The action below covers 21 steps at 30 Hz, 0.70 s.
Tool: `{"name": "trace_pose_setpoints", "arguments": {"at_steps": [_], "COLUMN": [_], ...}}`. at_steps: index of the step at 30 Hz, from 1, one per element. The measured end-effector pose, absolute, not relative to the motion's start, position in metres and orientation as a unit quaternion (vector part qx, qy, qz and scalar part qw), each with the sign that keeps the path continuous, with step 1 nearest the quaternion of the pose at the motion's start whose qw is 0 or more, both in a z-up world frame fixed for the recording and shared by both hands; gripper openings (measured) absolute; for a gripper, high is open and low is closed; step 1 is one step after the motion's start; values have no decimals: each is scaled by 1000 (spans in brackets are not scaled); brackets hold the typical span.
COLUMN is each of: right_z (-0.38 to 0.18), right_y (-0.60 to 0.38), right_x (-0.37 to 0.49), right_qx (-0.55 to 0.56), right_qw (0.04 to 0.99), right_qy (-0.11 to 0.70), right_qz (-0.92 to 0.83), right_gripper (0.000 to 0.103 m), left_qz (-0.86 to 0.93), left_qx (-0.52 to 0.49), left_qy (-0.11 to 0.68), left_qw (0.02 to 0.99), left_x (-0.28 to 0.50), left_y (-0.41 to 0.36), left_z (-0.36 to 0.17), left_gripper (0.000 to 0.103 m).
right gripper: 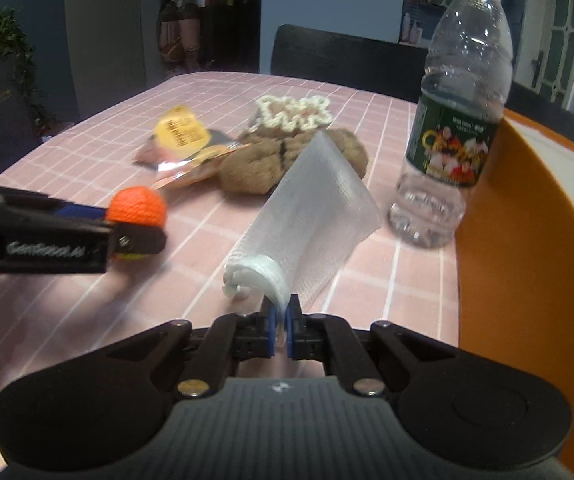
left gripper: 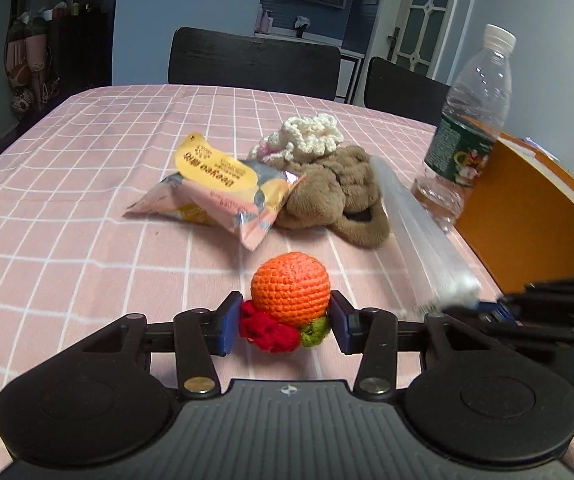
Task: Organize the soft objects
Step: 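Grasp the knitted orange ball with the left gripper while the right grasps the mesh bag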
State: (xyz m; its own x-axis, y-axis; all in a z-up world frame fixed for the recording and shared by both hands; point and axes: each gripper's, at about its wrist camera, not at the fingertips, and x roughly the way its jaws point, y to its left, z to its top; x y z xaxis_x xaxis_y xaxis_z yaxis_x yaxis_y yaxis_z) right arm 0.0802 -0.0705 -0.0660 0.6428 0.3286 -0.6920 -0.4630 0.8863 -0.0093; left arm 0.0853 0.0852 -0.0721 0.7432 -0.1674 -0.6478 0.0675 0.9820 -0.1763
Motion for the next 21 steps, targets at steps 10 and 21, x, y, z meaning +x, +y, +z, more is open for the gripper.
{"name": "trace_pose_setpoints", "arguments": {"at_steps": [10,21], "right_z": [-60,-54], "right_y": [-73,-66], "right_x": [47,84], "right_qx": [-90,32], "right_qw": [903,902], "right_qy": [364,392], "right_qz": [211,179], "right_gripper": [56,99], "left_qz": [-65,-31], "left_qx": [-62,-60], "left_qy": [356,351], "left_qw": [930,934], "left_x": [64,71], "left_y": [82,100], "left_z": [-74,-68], "left_gripper": [52,52]}}
